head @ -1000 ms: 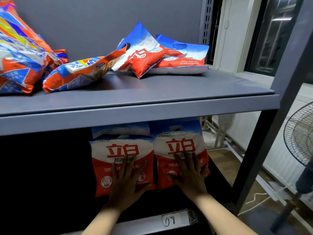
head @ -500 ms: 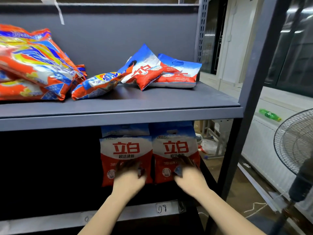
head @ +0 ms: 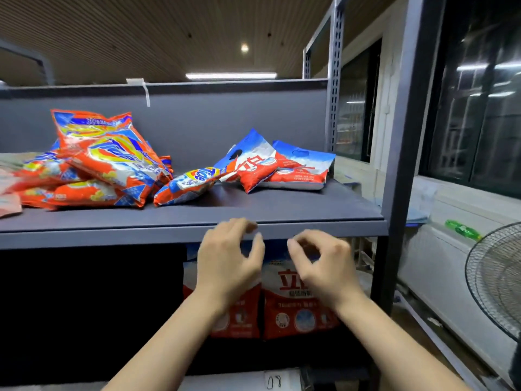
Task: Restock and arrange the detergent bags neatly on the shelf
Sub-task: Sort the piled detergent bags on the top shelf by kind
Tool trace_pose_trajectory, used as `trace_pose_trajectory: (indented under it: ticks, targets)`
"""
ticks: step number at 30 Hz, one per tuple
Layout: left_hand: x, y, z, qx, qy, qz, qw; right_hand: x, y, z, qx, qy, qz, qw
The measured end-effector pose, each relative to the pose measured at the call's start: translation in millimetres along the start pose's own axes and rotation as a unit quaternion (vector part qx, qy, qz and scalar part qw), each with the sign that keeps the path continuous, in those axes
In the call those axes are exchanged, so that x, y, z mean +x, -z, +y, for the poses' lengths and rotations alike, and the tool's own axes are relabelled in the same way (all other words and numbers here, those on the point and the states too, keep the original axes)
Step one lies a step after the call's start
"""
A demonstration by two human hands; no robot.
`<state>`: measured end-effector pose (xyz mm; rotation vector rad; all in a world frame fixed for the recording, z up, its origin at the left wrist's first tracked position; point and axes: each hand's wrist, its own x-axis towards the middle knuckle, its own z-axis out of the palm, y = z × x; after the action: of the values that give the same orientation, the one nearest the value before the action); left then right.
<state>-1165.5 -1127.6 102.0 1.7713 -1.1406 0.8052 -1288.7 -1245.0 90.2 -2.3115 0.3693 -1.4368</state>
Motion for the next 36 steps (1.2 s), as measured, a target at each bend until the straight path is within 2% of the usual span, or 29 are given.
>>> trace_pose_trajectory:
  ticks: [3, 5, 8, 12, 14, 18, 19, 22, 25, 28, 31, 36]
  targets:
    - [44, -3, 1, -0.019, 0.051, -0.039, 0.998, 38, 12, -12, 0.001, 0.013, 0.050, 0.999]
    - [72, -8, -4, -0.025, 0.107, -0.093, 0.990, 66, 14, -12, -0.014, -0.023, 0.050, 0.998]
    - [108, -15, -13, -0.062, 0.207, -0.178, 0.960, 109, 7, 1, -0.053, -0.113, -0.002, 0.992]
    - [142, -30, -20, -0.149, 0.310, -0.239, 0.908, 153, -9, 37, -0.112, -0.226, -0.074, 0.965]
    - [153, -40, -28, -0.195, 0.352, -0.238, 0.884, 168, -18, 55, -0.134, -0.275, -0.090, 0.948]
    - [173, -63, -37, -0.213, 0.391, -0.234, 0.864, 193, -34, 85, -0.122, -0.365, -0.096, 0.918]
    - [179, -69, -41, -0.222, 0.402, -0.226, 0.859, 199, -36, 90, -0.102, -0.392, -0.086, 0.910]
    - [196, -84, -49, -0.295, 0.469, -0.177, 0.814, 210, -44, 98, 0.003, -0.440, -0.064, 0.896]
    - [204, -82, -38, -0.338, 0.477, -0.160, 0.795, 214, -50, 104, 0.094, -0.458, -0.018, 0.884]
    - [213, -92, -50, -0.417, 0.526, -0.115, 0.732, 222, -51, 106, 0.182, -0.483, 0.023, 0.856]
    - [217, -105, -69, -0.423, 0.530, -0.104, 0.728, 231, -54, 109, 0.234, -0.506, 0.019, 0.830]
    - [218, -128, -96, -0.414, 0.498, -0.081, 0.758, 232, -58, 106, 0.276, -0.512, 0.026, 0.813]
